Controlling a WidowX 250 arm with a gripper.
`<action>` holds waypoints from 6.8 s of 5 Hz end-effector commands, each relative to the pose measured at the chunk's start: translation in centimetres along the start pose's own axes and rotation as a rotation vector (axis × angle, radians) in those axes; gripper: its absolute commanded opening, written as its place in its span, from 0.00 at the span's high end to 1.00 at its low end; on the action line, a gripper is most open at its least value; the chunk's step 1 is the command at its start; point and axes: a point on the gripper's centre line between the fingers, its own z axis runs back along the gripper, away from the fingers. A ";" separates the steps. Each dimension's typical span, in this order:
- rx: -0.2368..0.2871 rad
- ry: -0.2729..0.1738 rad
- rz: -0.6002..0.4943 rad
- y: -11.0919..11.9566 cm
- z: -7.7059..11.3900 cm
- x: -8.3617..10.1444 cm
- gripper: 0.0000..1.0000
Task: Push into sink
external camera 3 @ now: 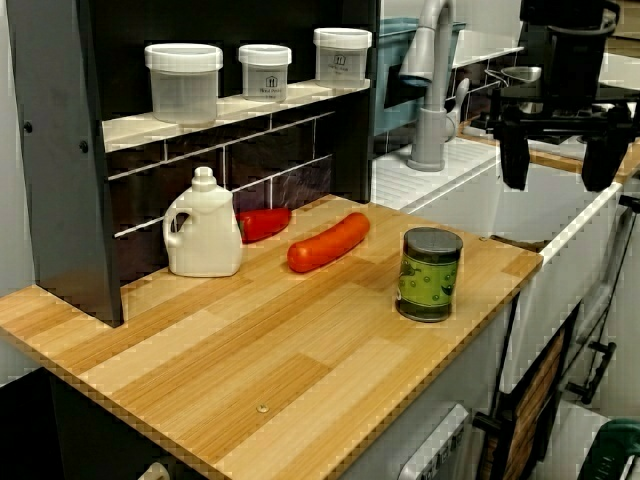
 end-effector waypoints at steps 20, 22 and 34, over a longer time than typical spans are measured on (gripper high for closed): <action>0.029 -0.063 -0.167 11.3 -8.6 4.9 0.00; 0.013 -0.022 -0.163 9.2 -7.5 3.7 0.00; 0.083 -0.203 -0.290 9.5 -9.5 25.1 0.00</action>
